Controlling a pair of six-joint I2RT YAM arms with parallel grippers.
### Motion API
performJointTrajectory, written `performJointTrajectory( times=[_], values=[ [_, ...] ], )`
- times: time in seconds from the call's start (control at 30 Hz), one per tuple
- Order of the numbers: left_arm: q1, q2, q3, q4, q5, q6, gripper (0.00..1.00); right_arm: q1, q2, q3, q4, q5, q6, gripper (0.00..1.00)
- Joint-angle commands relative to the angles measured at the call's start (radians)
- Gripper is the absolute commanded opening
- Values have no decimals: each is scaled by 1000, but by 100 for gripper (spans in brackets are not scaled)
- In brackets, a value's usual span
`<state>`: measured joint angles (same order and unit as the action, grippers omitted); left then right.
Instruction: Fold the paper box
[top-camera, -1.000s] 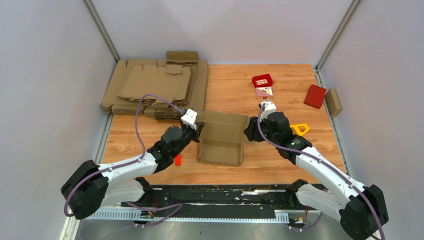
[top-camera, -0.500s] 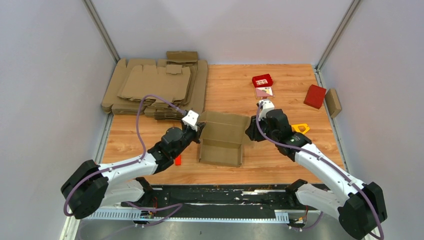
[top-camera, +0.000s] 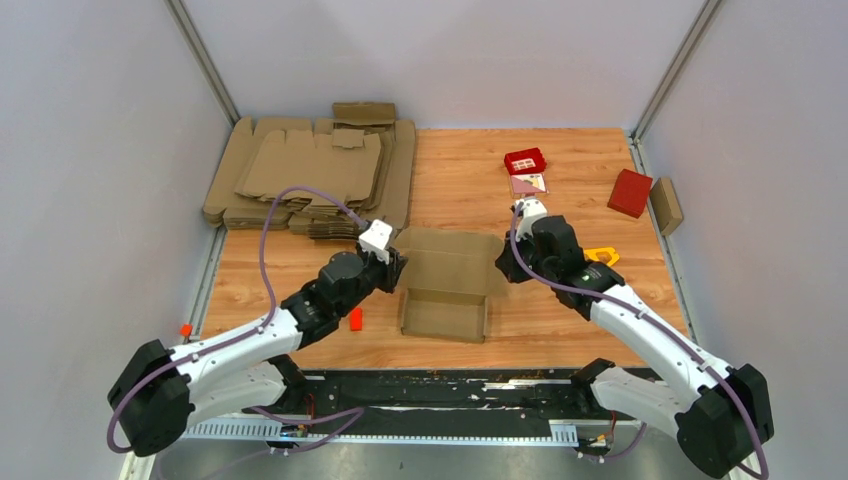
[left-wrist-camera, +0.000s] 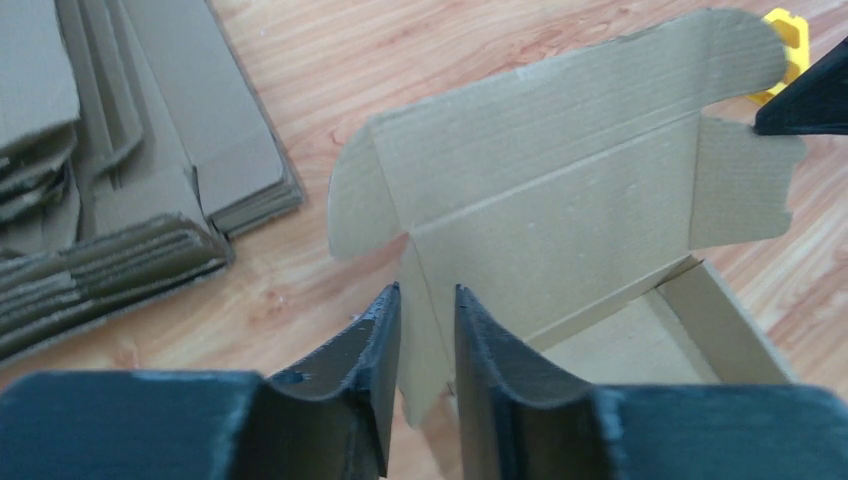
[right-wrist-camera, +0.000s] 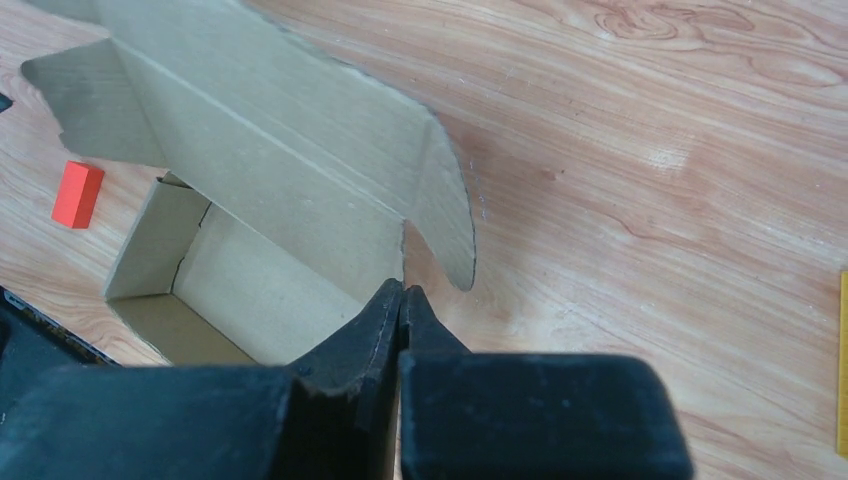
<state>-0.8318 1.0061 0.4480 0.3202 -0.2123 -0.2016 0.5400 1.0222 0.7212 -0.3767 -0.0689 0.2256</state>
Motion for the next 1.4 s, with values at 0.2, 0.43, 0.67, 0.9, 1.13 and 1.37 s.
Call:
performJointTrajectory(
  times=[0.2, 0.43, 0.67, 0.9, 1.13, 1.37],
  values=[
    [-6, 4, 182, -398, -50, -118, 37, -2, -50, 33, 9, -2, -38, 0],
    [58, 83, 290, -470, -19, -109, 49, -2, -74, 34, -20, 55, -42, 21],
    [107, 155, 401, -532, 20, -44, 61, -9, -83, 64, -108, 86, -17, 46],
    [130, 253, 480, -566, 123, -21, 60, -42, -11, 71, -116, -25, 16, 46],
    [141, 320, 543, -643, 145, -21, 54, -55, 10, 69, -93, -94, 32, 32],
    [141, 374, 582, -705, 189, -11, 44, -57, 25, 73, -97, -131, 26, 23]
  ],
)
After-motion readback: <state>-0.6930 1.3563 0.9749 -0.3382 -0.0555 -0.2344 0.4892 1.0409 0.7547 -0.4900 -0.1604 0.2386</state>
